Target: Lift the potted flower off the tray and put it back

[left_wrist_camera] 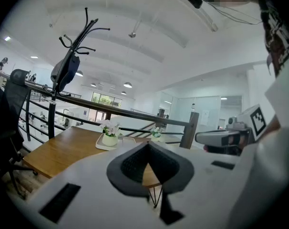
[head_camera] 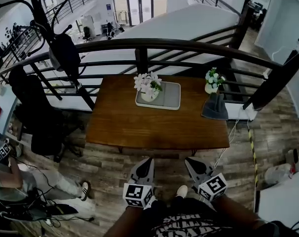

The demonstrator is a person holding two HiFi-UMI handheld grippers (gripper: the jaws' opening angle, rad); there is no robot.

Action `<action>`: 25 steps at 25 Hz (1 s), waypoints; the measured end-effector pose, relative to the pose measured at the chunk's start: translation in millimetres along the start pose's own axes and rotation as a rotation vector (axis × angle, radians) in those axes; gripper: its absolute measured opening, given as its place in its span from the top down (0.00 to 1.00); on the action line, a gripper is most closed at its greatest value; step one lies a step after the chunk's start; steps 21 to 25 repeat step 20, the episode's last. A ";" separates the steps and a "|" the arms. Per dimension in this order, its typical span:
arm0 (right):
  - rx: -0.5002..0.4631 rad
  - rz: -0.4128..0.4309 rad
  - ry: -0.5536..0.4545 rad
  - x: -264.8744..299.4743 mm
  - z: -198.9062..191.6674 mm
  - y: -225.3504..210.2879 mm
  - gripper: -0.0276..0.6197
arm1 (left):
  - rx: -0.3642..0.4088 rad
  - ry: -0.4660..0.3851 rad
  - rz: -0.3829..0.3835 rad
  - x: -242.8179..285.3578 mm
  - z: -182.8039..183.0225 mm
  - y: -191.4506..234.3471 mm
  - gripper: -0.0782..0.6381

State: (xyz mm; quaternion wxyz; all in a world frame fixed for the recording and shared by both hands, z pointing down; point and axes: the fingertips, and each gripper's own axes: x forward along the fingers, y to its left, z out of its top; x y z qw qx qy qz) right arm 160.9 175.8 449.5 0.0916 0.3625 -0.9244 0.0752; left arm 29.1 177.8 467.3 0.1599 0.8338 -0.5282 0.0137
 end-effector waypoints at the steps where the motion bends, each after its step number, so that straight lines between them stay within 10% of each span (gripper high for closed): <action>1: 0.001 0.002 -0.001 -1.0 -0.9 -0.1 0.97 | 0.004 -0.009 0.002 -0.4 1.7 -1.0 0.88; 25: -0.005 0.007 -0.035 -5.1 11.9 1.0 0.97 | 0.019 -0.009 -0.011 -11.2 4.0 -14.0 0.88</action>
